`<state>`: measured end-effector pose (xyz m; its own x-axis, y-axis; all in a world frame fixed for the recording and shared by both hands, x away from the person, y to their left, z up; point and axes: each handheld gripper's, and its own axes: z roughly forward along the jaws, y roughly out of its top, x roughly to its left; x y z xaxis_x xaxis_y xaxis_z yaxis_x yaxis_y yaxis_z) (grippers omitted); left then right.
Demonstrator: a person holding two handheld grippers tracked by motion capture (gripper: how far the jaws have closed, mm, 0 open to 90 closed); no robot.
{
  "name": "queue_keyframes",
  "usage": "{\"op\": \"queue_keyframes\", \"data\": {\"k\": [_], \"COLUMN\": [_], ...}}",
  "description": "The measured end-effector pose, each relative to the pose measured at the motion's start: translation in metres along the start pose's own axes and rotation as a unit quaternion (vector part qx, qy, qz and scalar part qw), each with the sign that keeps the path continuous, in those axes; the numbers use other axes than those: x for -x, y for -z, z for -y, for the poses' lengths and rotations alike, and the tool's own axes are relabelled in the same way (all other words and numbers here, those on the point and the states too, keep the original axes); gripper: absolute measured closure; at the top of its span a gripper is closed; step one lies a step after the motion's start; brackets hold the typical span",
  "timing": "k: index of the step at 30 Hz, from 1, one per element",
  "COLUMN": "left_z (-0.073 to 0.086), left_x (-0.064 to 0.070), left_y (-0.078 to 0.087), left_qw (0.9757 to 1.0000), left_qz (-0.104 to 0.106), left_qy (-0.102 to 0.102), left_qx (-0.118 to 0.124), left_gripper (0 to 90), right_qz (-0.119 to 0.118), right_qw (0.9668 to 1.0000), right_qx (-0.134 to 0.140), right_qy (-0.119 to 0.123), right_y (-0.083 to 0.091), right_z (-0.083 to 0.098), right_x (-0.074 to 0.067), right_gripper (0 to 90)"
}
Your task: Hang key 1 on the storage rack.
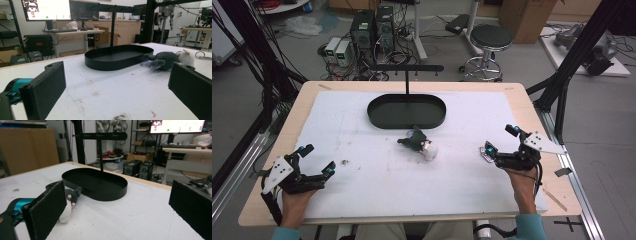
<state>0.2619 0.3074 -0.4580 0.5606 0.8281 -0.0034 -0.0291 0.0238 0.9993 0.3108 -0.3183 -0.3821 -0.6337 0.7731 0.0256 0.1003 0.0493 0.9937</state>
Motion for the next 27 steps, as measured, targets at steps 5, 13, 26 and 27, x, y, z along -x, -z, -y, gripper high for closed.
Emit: {"op": "queue_keyframes", "data": {"k": [5, 13, 26, 27], "left_z": [0.000, 0.000, 0.000, 0.000], "left_x": [0.000, 0.000, 0.000, 0.000], "left_y": [0.000, 0.000, 0.000, 0.000], "left_qw": [1.0000, 1.0000, 1.0000, 1.0000], "left_qz": [0.001, -0.001, -0.002, -0.002], "left_qy": [0.000, 0.002, 0.000, 0.000], "left_qx": [0.000, 0.001, 0.000, 0.000], "left_gripper": [1.7, 1.7, 1.7, 1.7], "right_qz": [-0.028, -0.073, -0.131, -0.131], "right_qw": [0.9984, 0.9901, 0.9620, 0.9620], "right_qx": [-0.036, -0.102, -0.201, -0.201], "right_qy": [0.033, 0.063, 0.131, 0.131], "right_y": [-0.017, -0.044, -0.096, -0.096], "right_z": [-0.025, -0.051, -0.074, -0.074], "right_x": [-0.002, -0.005, -0.029, -0.029], "right_gripper": [0.8, 0.8, 0.8, 0.8]}}
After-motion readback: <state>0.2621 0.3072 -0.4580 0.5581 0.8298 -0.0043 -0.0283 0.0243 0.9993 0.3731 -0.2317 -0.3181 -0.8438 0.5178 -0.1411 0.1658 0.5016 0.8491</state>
